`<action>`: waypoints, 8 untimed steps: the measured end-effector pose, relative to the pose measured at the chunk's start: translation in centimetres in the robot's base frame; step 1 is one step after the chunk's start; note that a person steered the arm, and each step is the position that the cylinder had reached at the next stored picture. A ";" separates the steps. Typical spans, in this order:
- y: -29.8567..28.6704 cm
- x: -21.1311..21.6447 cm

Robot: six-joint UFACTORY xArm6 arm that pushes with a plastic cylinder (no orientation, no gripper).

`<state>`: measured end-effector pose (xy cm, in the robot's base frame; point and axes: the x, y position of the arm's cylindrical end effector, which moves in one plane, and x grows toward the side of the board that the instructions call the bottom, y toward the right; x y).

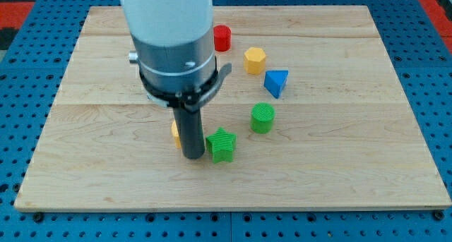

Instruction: Slide the blue cube vertically above the yellow heart

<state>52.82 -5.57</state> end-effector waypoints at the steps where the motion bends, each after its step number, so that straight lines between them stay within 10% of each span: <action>1: -2.5 -1.5; 3: -6.8 2.3; 5: -14.2 -7.3; 6: -13.0 -15.3; 8: 0.0 -12.8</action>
<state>40.07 -5.60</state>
